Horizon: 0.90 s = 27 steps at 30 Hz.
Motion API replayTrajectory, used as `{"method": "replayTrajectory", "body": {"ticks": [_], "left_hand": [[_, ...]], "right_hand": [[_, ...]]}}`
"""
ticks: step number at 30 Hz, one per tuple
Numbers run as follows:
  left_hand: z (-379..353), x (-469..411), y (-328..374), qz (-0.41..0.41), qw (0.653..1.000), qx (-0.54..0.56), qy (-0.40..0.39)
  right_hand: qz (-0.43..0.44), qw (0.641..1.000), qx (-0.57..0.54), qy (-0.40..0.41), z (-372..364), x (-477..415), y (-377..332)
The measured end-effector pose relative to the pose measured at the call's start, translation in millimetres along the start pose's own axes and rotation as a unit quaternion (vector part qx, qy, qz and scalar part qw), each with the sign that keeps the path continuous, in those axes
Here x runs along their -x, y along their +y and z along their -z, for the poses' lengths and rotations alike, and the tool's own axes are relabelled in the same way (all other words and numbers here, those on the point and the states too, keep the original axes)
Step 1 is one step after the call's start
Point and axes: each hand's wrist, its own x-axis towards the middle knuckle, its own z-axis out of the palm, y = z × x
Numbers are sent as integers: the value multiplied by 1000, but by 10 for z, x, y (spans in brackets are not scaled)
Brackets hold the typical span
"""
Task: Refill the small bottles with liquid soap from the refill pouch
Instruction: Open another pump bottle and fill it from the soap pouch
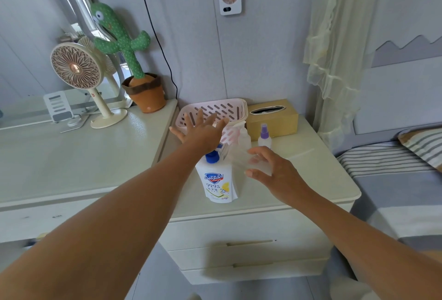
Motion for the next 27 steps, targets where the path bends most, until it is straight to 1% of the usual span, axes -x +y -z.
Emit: {"method": "replayTrajectory", "body": {"ticks": [3,11,17,19,22,25,27], "left_hand": [[-15,-22,-10,19,999,31,5],[-175,-11,-45,23,999,46,-10],[-47,-29,-15,7,1000,6,11],[-16,-22,-23,9,1000,14,14],[-41,22,-19,5,1000,25,2],[-108,32,-41,25,998,50,-13],[-116,40,-36,24,999,38,-19]], "right_hand": [[0,1000,-5,2,-3,-1,-1],[-13,1000,-7,-4,-89,46,55],[0,1000,-10,5,-24,22,18],[4,1000,-12,7,-19,3,7],[3,1000,-12,8,-46,-6,31],[-2,1000,-9,-1,-91,7,64],[-5,1000,-10,-4,-100,20,62]]}}
